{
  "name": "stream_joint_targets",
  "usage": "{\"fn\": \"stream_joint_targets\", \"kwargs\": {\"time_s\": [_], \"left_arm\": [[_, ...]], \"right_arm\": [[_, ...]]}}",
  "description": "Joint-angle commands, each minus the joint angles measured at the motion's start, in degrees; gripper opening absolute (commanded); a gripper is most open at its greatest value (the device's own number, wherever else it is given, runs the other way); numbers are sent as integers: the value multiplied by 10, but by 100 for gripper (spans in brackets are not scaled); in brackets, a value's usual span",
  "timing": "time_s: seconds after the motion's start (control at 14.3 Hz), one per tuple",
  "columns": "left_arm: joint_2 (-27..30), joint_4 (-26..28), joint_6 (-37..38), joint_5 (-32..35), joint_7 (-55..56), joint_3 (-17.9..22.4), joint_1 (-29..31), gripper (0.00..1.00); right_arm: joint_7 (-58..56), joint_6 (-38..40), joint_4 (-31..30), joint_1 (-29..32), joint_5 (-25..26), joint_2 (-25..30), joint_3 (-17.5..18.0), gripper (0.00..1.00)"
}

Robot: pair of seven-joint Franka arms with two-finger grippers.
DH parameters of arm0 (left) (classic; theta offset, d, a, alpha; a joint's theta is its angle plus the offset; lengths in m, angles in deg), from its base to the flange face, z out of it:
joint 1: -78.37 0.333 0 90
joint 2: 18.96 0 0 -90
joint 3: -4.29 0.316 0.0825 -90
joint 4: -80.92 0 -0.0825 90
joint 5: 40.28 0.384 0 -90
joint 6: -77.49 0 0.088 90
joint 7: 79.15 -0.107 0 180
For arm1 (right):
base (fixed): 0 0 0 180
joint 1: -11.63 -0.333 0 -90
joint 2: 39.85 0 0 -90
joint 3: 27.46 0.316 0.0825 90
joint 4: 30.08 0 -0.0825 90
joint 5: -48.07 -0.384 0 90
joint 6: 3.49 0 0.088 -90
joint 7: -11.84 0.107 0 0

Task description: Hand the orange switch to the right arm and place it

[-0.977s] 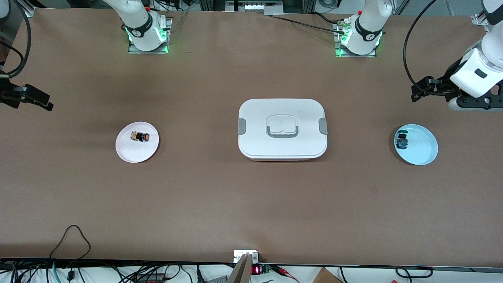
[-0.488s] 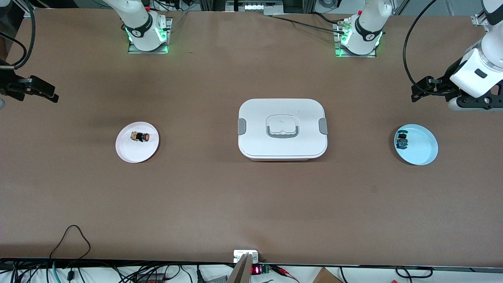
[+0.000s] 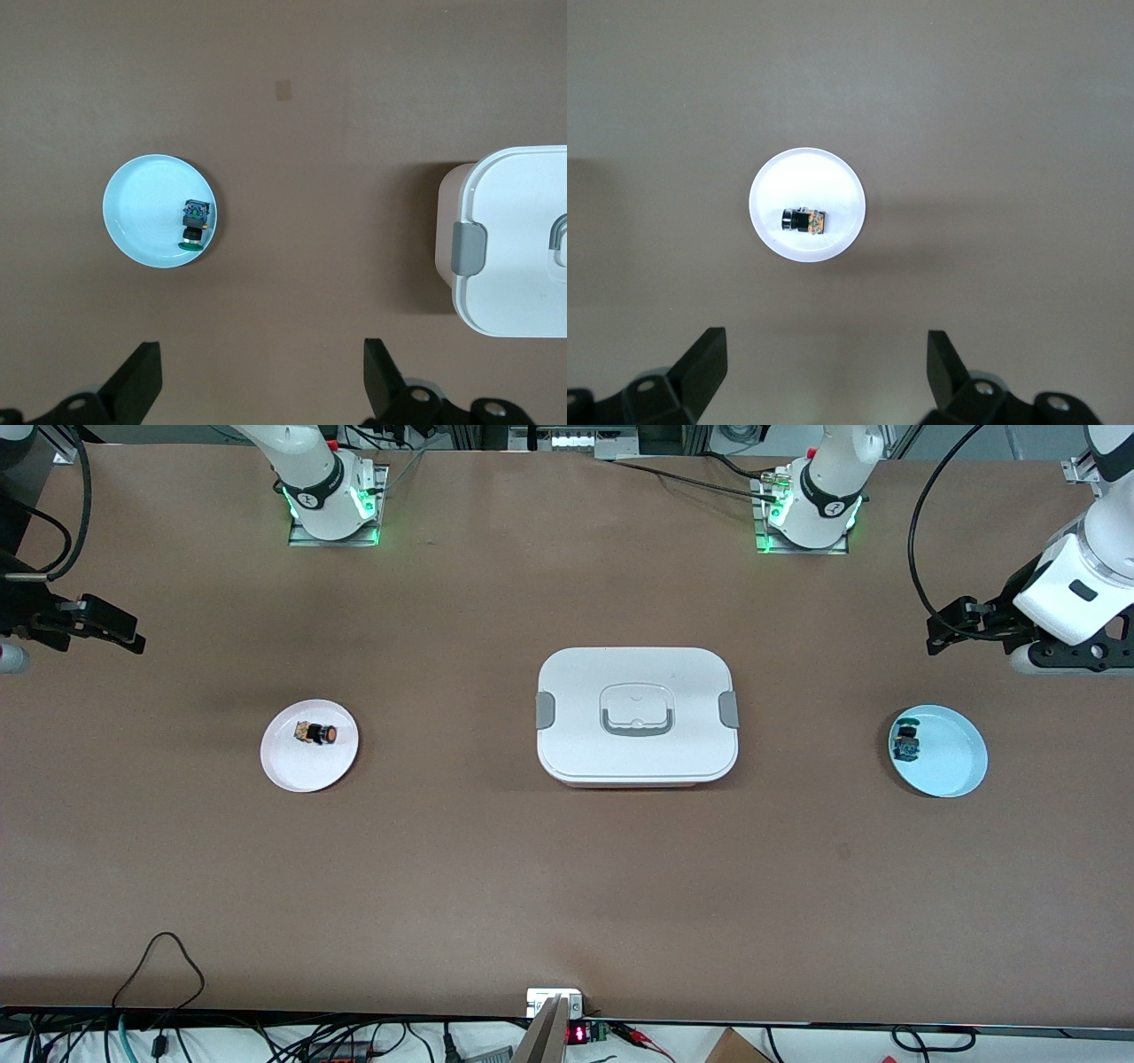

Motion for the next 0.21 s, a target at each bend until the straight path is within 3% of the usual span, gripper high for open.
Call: {"fn": "stream_joint_targets", "kwargs": {"time_s": [0.0,0.14], "left_arm": [[-7,-16,10,-6,-1,-2,3,100],[-7,-16,10,-6,-1,-2,3,100]], "right_arm": [[4,17,16,-2,-2,2,1,100],[4,24,17,-2,-2,2,1,100]]}}
